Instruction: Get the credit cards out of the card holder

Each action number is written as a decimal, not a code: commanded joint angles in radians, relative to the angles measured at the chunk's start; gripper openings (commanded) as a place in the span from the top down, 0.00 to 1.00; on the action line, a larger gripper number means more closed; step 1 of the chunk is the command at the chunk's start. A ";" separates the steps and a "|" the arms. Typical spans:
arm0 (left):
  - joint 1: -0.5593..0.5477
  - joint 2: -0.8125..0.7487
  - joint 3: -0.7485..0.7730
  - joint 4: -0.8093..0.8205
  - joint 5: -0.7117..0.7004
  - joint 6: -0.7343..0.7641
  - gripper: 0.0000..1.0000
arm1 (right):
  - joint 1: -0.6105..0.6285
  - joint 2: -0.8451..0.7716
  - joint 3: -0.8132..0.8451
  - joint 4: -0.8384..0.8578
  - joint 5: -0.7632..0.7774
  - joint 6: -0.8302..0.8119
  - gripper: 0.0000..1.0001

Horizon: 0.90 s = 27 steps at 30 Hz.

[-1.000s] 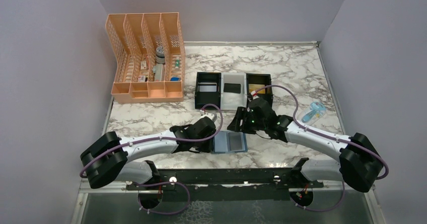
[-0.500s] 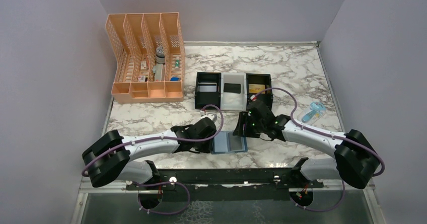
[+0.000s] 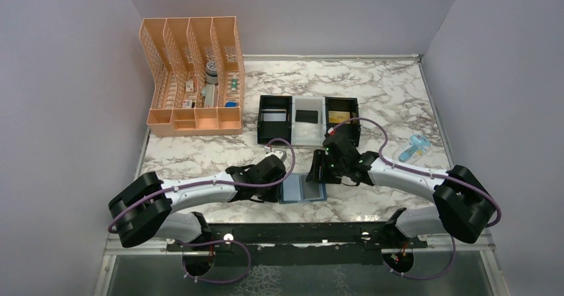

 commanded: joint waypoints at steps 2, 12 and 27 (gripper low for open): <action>-0.006 0.006 0.004 0.014 -0.008 0.008 0.80 | 0.000 0.012 -0.010 0.043 -0.035 -0.013 0.48; -0.006 0.007 0.007 0.015 -0.007 0.006 0.81 | 0.000 0.023 -0.016 0.170 -0.182 0.022 0.49; -0.007 0.006 0.008 0.017 -0.011 0.005 0.81 | -0.001 -0.006 -0.033 0.265 -0.271 0.054 0.50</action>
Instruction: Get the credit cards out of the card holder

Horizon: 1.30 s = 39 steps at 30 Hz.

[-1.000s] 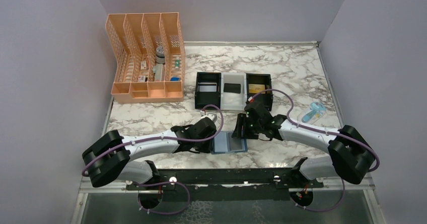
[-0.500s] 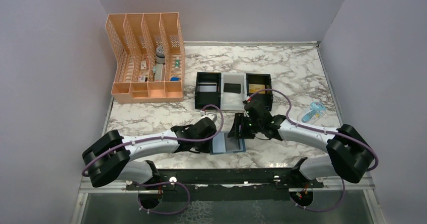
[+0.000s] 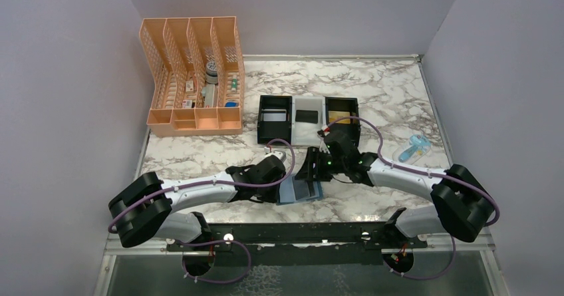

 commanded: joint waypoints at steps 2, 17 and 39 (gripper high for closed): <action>-0.007 0.006 0.011 0.032 -0.011 0.005 0.81 | 0.002 -0.019 -0.013 0.072 -0.084 0.026 0.51; -0.006 -0.010 0.009 0.030 -0.022 0.001 0.81 | 0.002 0.033 -0.020 0.188 -0.213 0.042 0.51; -0.006 -0.165 -0.070 -0.018 -0.060 -0.064 0.78 | 0.002 0.079 -0.011 0.222 -0.199 0.083 0.50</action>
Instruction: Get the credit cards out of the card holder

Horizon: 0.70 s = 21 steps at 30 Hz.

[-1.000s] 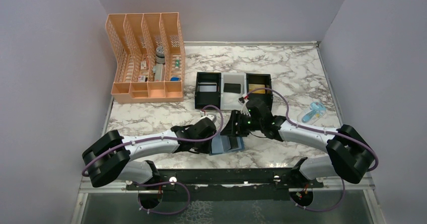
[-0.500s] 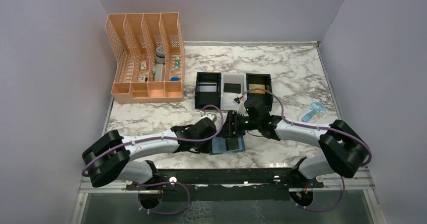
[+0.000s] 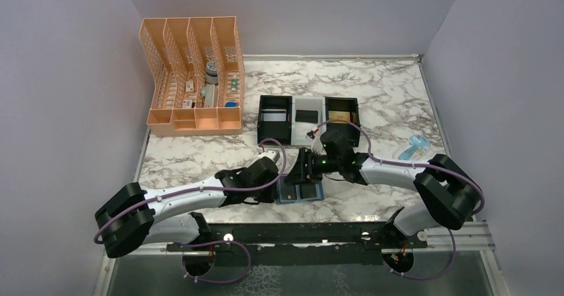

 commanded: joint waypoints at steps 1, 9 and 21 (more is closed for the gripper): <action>-0.006 -0.059 -0.025 -0.027 -0.040 -0.032 0.77 | 0.004 -0.051 -0.001 -0.053 0.096 0.002 0.50; -0.007 -0.119 0.003 -0.050 -0.053 -0.030 0.68 | 0.004 -0.083 -0.012 -0.085 0.179 -0.025 0.45; -0.006 -0.084 0.065 0.053 0.019 -0.020 0.56 | 0.004 -0.141 -0.133 0.072 0.242 -0.014 0.35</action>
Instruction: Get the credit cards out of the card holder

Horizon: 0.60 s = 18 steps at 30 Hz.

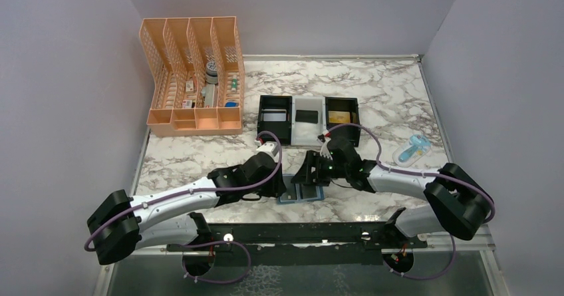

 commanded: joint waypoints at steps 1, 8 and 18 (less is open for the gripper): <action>-0.006 0.032 0.034 0.075 0.043 0.000 0.56 | 0.004 -0.059 -0.061 0.116 0.066 0.014 0.35; -0.006 0.098 0.046 0.118 0.064 -0.006 0.60 | 0.004 -0.054 -0.051 0.088 0.039 0.005 0.43; -0.006 0.175 0.060 0.102 0.030 0.006 0.60 | 0.004 -0.024 -0.044 0.106 0.015 0.020 0.56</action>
